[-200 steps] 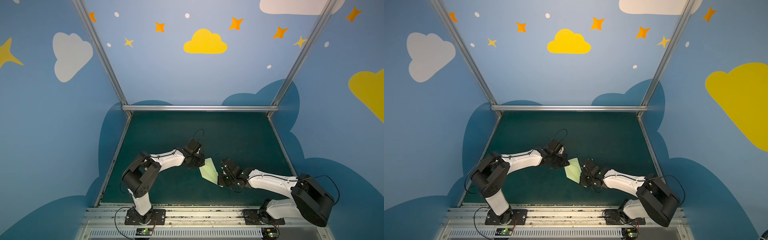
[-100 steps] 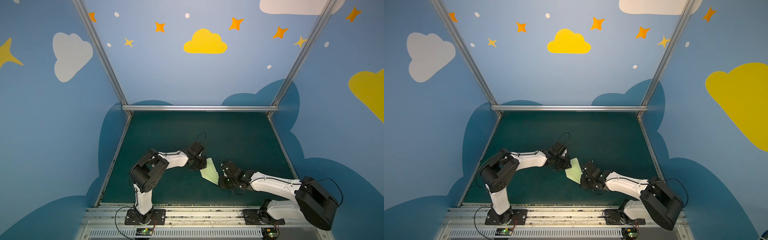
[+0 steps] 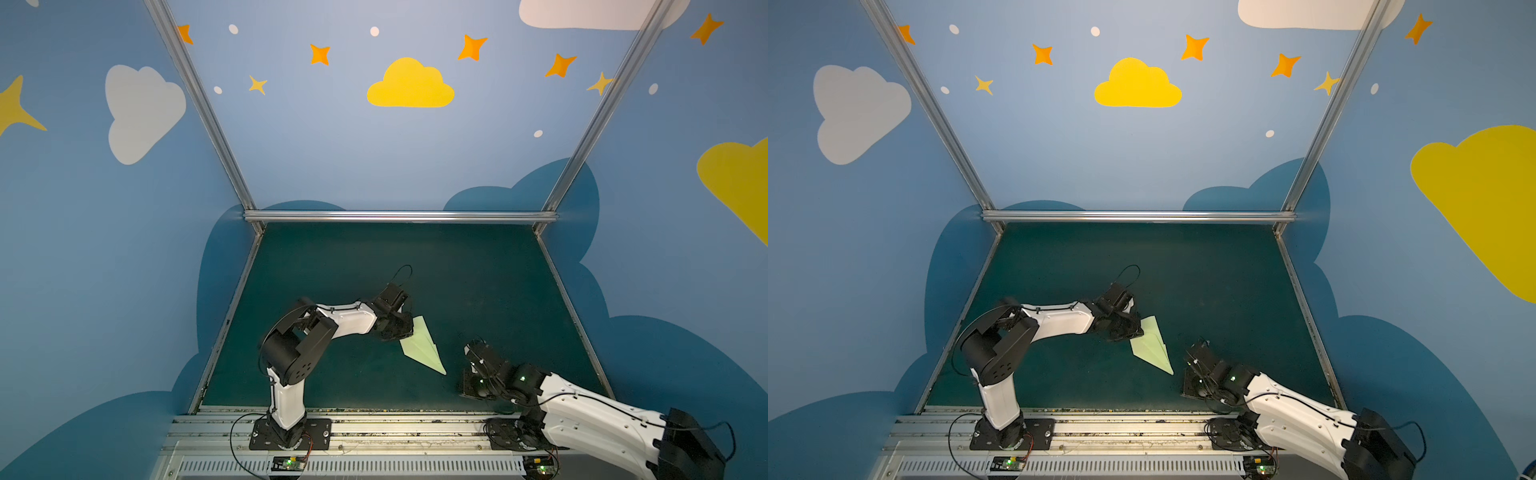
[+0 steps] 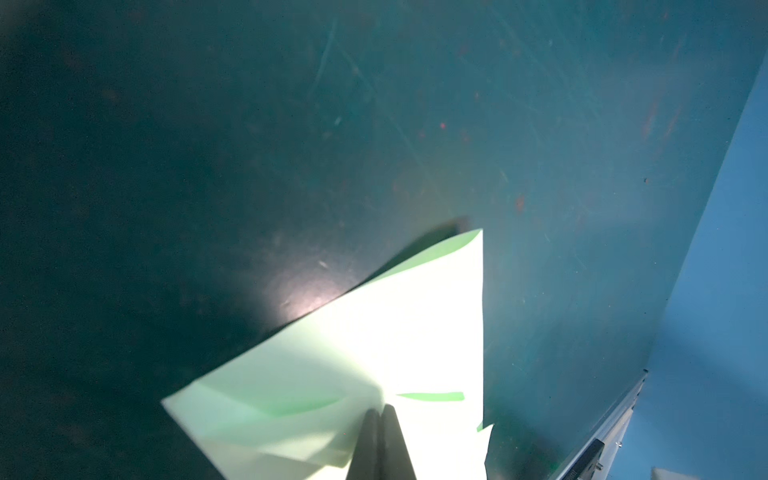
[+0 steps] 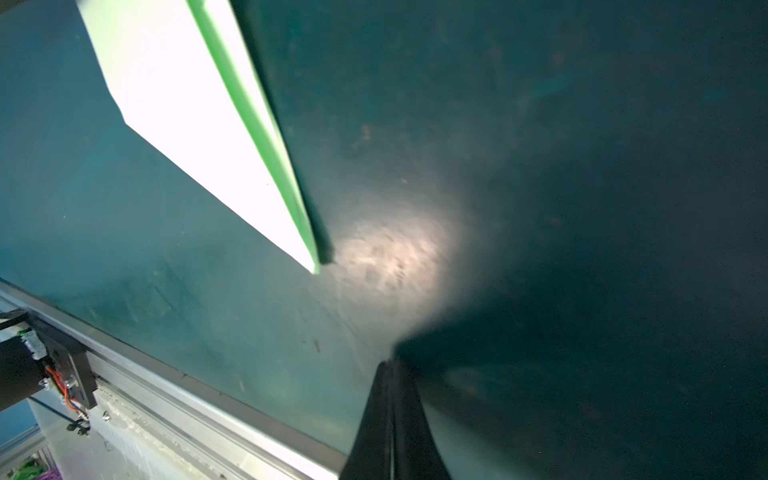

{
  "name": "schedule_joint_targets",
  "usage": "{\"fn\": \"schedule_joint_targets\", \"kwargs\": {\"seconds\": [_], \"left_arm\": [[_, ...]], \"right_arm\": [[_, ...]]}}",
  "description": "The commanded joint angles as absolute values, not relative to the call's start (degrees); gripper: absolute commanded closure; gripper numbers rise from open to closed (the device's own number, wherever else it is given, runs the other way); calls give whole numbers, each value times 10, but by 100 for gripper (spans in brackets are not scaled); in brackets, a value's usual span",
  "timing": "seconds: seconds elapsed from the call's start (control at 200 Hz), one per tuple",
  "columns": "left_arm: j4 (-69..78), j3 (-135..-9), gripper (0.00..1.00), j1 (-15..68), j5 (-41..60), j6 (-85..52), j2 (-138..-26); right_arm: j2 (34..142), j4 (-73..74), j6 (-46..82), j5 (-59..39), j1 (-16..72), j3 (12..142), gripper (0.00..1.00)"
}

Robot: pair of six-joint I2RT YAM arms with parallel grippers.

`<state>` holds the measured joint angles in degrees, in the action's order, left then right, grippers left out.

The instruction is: Fold a paper plane with a square sheet of paper (fold left side to right side)

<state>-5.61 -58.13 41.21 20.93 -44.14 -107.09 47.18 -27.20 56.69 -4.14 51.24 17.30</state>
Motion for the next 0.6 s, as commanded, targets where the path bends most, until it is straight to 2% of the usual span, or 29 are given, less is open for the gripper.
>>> {"fn": "schedule_joint_targets", "kwargs": {"seconds": [0.0,0.055,0.105,0.325,0.591], "left_arm": [[-91,-559,96,412,168,-429,-1099],[-91,-558,96,412,169,-427,-1100],[-91,-557,96,412,169,-426,-1101],[-87,-549,96,411,168,-426,-1099],[-82,-546,96,412,168,-425,-1098]], "right_arm": [[430,-292,584,-53,491,171,78],[421,-265,592,-80,478,165,69],[422,-236,601,-99,470,158,66],[466,-120,648,-143,461,128,65],[531,-48,682,-142,455,115,64]]}}
